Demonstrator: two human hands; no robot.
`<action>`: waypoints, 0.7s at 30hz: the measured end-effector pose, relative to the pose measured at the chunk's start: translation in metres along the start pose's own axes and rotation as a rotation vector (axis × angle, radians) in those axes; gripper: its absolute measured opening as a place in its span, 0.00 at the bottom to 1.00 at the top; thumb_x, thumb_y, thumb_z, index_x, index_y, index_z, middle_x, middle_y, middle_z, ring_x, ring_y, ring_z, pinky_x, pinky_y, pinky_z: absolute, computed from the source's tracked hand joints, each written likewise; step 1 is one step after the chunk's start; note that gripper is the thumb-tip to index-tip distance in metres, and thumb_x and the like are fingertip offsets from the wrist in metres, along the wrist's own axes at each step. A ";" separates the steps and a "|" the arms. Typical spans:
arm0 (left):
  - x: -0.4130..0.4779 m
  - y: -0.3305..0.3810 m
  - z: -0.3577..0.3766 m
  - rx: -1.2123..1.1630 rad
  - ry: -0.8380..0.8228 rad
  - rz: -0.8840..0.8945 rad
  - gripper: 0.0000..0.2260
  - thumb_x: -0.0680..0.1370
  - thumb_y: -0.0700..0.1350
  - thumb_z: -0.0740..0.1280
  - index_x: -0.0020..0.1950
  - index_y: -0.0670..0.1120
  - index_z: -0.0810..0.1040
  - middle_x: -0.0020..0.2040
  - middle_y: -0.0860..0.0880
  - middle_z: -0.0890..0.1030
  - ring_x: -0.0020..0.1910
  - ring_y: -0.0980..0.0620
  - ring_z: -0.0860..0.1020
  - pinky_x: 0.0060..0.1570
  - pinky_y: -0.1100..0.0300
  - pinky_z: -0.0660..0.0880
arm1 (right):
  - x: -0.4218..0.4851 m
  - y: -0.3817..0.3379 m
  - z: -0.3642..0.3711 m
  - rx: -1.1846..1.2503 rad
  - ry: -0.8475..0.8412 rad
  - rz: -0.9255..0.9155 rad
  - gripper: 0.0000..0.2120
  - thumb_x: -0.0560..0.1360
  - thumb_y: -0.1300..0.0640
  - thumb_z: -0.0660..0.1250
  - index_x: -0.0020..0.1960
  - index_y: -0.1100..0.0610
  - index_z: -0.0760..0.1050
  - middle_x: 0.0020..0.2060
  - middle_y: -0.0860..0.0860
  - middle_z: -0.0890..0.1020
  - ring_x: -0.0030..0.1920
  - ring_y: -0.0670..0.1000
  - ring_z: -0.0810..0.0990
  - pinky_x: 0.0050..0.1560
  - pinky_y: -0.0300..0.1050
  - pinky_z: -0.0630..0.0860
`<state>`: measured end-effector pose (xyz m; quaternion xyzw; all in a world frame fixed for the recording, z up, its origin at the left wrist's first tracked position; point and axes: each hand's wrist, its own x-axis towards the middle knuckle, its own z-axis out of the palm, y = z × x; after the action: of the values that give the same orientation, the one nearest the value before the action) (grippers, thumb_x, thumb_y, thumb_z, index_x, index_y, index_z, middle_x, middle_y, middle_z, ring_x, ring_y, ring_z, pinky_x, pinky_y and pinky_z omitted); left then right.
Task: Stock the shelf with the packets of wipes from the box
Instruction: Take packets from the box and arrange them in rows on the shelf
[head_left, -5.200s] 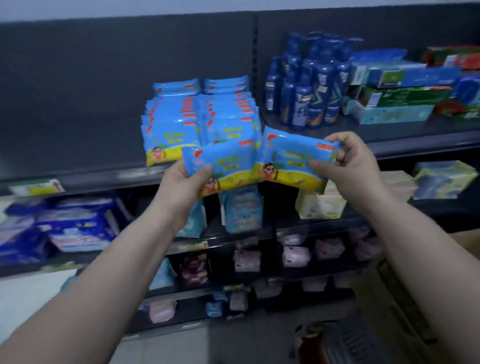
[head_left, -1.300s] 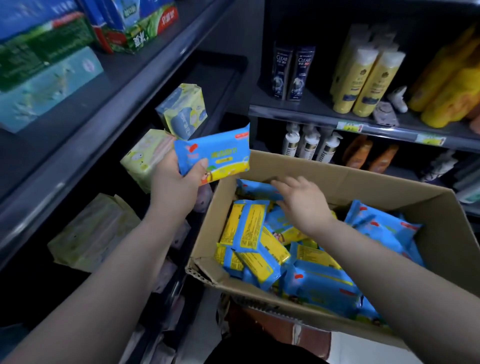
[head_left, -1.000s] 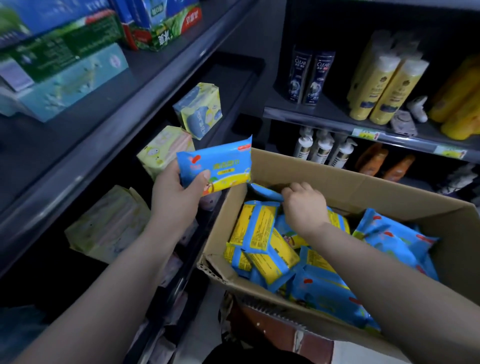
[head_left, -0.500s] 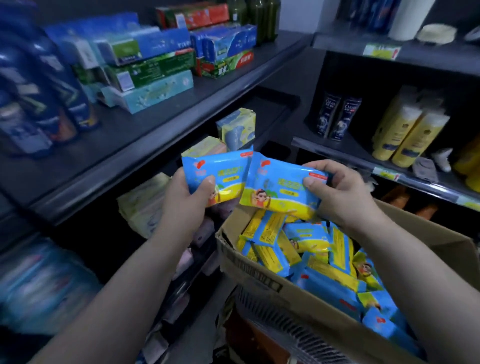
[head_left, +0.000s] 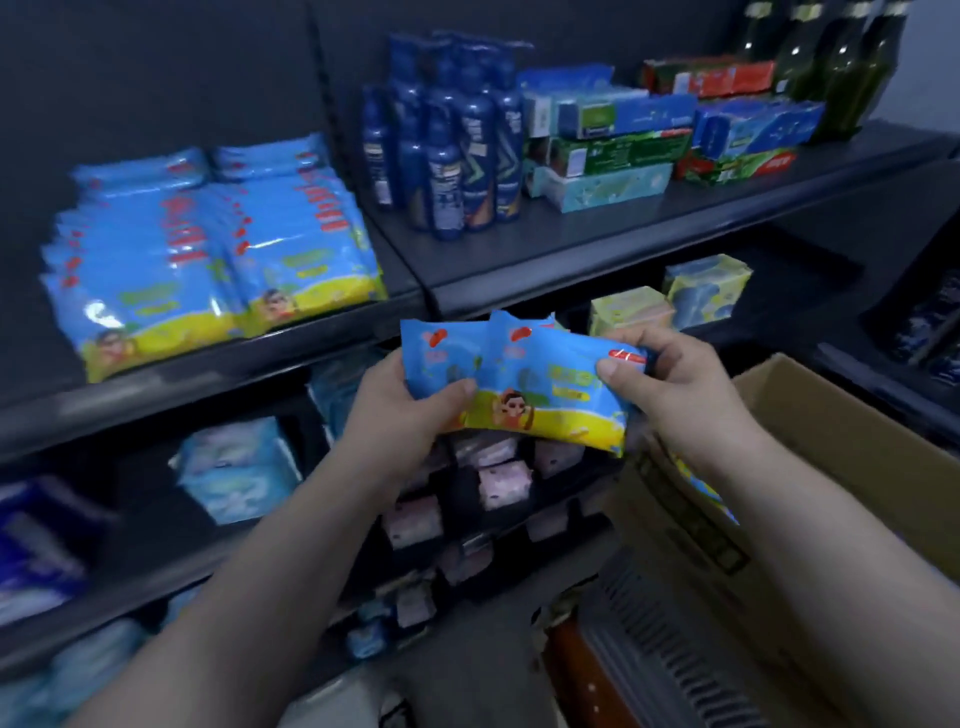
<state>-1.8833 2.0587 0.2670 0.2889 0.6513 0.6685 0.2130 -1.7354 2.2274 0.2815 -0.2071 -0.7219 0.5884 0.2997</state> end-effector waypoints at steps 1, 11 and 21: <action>-0.003 0.003 -0.015 -0.001 0.040 0.006 0.10 0.73 0.33 0.69 0.50 0.45 0.78 0.44 0.52 0.84 0.41 0.55 0.82 0.41 0.61 0.79 | 0.003 -0.006 0.015 -0.005 -0.032 -0.018 0.10 0.74 0.68 0.66 0.43 0.54 0.77 0.36 0.51 0.80 0.33 0.43 0.77 0.33 0.36 0.76; -0.014 0.050 -0.184 0.094 0.244 0.119 0.11 0.73 0.35 0.71 0.52 0.47 0.79 0.49 0.49 0.84 0.48 0.50 0.82 0.49 0.52 0.80 | 0.052 -0.080 0.175 -0.258 -0.357 -0.236 0.05 0.69 0.60 0.74 0.40 0.52 0.79 0.34 0.46 0.82 0.34 0.42 0.76 0.37 0.39 0.73; 0.008 0.088 -0.372 0.213 0.227 0.137 0.09 0.79 0.38 0.62 0.58 0.45 0.77 0.51 0.49 0.84 0.48 0.52 0.82 0.47 0.60 0.79 | 0.107 -0.138 0.342 -0.271 -0.456 -0.356 0.07 0.72 0.64 0.71 0.43 0.53 0.76 0.35 0.48 0.80 0.31 0.38 0.75 0.34 0.34 0.74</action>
<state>-2.1283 1.7808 0.3607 0.2760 0.7172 0.6370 0.0602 -2.0382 2.0182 0.3925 0.0220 -0.8671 0.4565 0.1981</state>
